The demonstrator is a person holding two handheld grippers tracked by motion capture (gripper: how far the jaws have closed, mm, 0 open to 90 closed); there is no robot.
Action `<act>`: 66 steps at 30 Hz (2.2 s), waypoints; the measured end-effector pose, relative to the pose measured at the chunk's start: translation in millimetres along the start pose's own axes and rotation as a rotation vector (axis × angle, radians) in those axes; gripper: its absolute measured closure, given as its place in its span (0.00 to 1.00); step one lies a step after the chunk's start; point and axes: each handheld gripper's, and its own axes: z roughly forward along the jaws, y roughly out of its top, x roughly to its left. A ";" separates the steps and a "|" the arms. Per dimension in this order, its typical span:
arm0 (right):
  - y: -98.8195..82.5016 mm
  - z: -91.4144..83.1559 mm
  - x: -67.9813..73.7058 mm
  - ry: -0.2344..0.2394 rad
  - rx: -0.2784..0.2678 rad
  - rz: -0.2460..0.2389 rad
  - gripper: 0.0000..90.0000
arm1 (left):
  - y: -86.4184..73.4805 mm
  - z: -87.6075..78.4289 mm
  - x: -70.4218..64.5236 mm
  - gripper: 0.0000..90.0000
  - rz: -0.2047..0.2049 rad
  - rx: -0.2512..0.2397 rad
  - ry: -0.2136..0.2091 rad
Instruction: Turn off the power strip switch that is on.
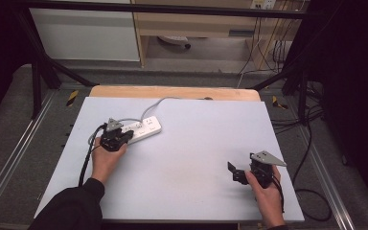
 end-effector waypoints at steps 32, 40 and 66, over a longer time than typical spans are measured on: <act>-0.3 0.2 0.7 0.002 0.003 0.000 0.04 | -0.2 0.7 3.1 1.00 -0.051 0.001 -0.010; -0.2 0.2 0.3 0.002 0.002 0.002 0.04 | -0.7 0.7 4.5 1.00 -0.066 -0.004 -0.018; -0.1 -0.1 -0.4 0.001 0.000 0.004 0.04 | -0.4 0.9 4.4 1.00 -0.070 -0.035 -0.021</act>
